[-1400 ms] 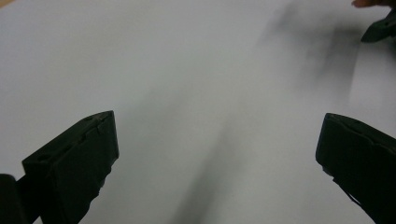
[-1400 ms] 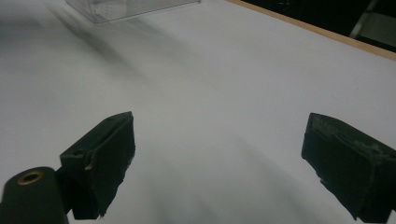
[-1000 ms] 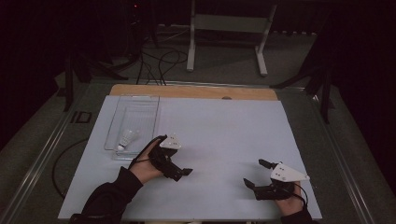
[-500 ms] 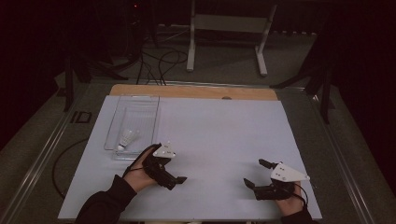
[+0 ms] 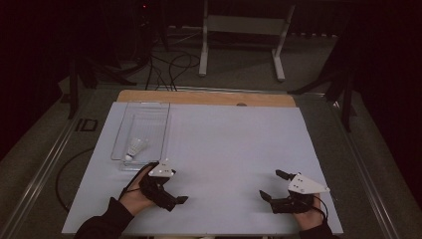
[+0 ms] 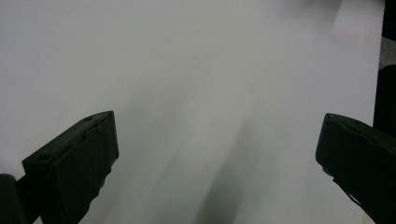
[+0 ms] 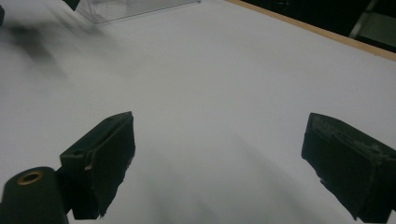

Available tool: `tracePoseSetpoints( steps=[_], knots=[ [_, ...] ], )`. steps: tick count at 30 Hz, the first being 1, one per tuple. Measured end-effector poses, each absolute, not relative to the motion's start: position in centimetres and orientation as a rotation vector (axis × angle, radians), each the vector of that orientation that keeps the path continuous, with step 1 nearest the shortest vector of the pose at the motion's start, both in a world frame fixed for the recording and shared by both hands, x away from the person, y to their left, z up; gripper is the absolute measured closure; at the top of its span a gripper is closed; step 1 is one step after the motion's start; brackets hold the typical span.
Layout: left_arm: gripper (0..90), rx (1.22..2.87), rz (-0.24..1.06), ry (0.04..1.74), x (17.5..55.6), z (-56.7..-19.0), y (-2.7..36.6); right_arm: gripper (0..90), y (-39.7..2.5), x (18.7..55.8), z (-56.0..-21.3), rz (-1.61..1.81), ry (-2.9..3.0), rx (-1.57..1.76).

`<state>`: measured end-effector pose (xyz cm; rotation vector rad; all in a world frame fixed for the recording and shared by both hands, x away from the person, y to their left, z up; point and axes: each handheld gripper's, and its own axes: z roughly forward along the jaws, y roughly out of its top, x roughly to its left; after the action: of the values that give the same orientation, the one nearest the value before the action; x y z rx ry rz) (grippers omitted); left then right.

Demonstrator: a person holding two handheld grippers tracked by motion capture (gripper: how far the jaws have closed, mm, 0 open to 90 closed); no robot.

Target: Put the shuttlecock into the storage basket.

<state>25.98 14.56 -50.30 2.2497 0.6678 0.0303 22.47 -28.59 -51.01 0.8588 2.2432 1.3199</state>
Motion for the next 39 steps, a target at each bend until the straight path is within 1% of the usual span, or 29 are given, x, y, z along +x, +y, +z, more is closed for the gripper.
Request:
tracePoseSetpoints(
  steps=[20, 26, 33, 39],
  knots=[
    [0.0, 2.173, 0.101, 0.786, 24.2, -51.7, 17.9, 9.6, -28.5, 22.5, -51.1, 1.316, 2.251, 0.860],
    [0.0, 2.166, 0.119, 0.782, 23.9, -52.0, 18.0, 9.5, -28.5, 22.5, -51.1, 1.318, 2.251, 0.858],
    [0.0, 2.135, 0.142, 0.816, 23.8, -52.3, 18.3, 9.5, -28.5, 22.5, -51.2, 1.315, 2.253, 0.858],
    [0.0, 2.148, 0.155, 0.833, 23.5, -52.9, 17.8, 9.5, -28.5, 22.5, -51.2, 1.315, 2.255, 0.855]
  ],
)
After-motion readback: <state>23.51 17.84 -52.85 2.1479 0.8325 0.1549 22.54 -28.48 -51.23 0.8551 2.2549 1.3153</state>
